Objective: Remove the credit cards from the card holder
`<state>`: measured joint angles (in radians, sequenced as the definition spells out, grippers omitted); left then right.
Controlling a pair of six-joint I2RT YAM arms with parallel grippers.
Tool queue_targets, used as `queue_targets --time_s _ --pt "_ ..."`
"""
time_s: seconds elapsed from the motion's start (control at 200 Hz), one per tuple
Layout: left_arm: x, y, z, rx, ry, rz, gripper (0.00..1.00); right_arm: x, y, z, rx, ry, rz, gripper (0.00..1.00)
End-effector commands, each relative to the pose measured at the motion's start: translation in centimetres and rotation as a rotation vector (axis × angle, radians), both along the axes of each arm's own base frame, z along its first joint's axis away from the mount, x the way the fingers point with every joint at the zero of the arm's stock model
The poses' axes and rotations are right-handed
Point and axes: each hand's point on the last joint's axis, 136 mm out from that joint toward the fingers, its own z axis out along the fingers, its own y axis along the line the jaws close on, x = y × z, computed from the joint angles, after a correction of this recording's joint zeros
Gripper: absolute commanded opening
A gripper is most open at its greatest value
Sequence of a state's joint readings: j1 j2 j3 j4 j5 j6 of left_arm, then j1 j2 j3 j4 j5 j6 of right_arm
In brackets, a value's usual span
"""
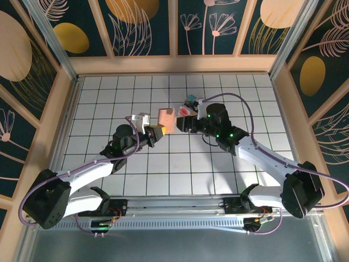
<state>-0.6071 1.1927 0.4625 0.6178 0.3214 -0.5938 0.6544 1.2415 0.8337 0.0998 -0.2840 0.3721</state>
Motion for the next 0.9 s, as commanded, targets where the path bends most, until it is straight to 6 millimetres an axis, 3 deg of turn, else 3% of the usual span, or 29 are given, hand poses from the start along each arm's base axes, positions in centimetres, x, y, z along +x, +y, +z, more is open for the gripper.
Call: queue_targets --time_s 0.0,0.245,0.415,0.631,0.896 --pt "-1.4 -0.9 4.4 -0.090 -0.144 -0.096 0.00 -1.7 0.5 2.6 0.081 -0.104 0.137 0.67" --pt "-3.8 -1.1 7.3 -0.155 -0.246 -0.200 0.00 -2.9 -0.7 3.8 0.159 -0.144 0.206 0.59" --pt "-5.6 -1.1 8.7 -0.198 -0.304 -0.271 0.00 -4.2 -0.3 4.6 0.209 -0.168 0.293 0.55" --pt "-6.7 -1.0 9.1 -0.209 -0.321 -0.309 0.00 -5.8 0.3 6.1 0.263 -0.215 0.398 0.52" --pt "-7.7 -1.0 9.5 -0.228 -0.343 -0.349 0.00 -6.1 0.8 6.2 0.286 -0.215 0.446 0.37"
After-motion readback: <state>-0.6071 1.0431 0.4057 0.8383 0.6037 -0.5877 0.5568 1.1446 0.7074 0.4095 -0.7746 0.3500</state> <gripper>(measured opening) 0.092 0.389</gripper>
